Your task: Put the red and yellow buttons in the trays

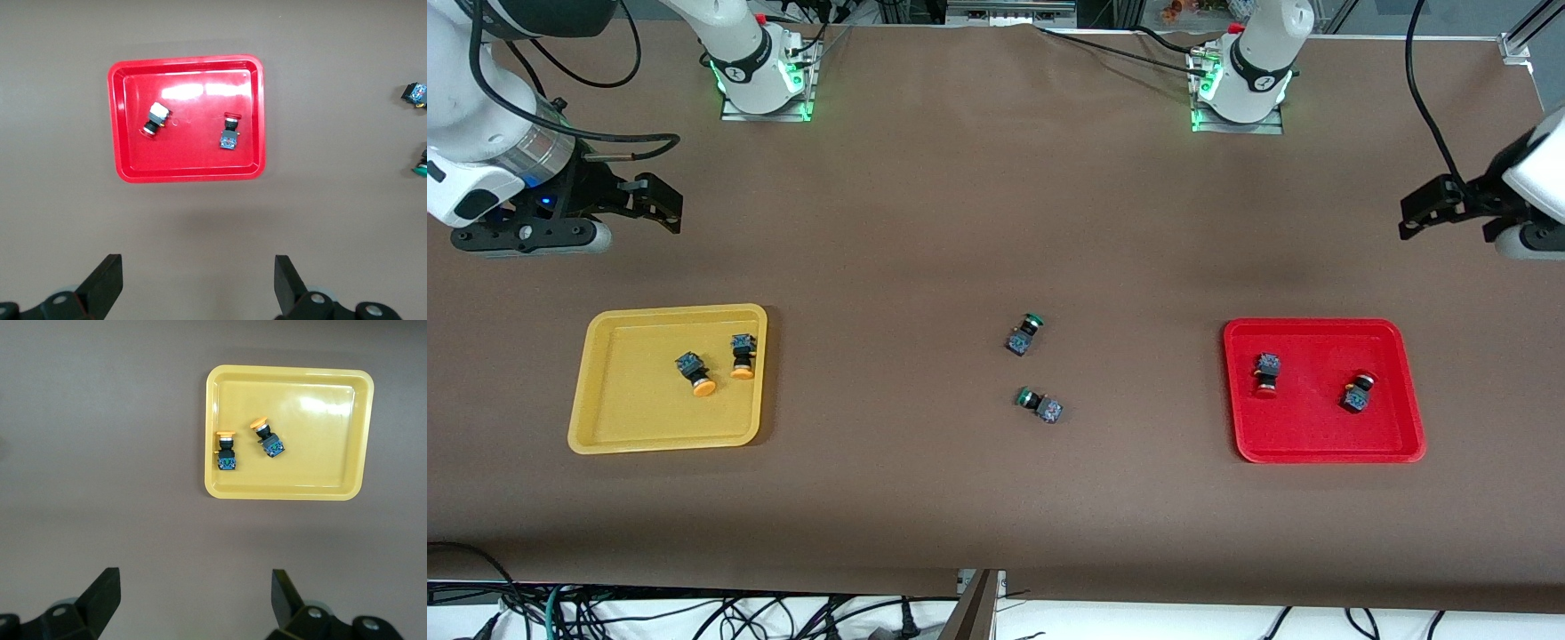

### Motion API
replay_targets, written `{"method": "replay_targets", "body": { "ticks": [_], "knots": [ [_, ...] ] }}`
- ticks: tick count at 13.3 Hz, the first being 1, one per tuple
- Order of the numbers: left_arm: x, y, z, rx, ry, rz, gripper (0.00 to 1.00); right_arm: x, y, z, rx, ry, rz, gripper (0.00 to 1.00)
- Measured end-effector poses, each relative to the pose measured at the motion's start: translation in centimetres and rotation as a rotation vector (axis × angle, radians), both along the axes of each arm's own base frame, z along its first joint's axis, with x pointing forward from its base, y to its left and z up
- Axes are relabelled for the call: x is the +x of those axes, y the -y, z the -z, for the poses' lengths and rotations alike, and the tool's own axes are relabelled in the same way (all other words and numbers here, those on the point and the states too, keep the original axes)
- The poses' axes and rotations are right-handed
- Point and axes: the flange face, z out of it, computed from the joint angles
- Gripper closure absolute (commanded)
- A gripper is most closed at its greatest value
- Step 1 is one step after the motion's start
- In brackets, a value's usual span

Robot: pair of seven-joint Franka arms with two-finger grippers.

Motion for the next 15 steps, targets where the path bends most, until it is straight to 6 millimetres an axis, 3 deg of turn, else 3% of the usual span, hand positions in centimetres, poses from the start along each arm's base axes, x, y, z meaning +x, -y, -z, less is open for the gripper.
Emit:
{"method": "replay_targets", "body": {
  "ticks": [5, 15],
  "knots": [
    [0.2, -0.5, 2.0, -0.002, 0.009, -0.008, 0.00, 0.0, 0.0, 0.0, 0.000, 0.000, 0.000, 0.00],
    [0.3, -0.1, 1.8, -0.002, 0.011, -0.003, 0.00, 0.0, 0.0, 0.0, 0.000, 0.000, 0.000, 0.00]
  ]
}}
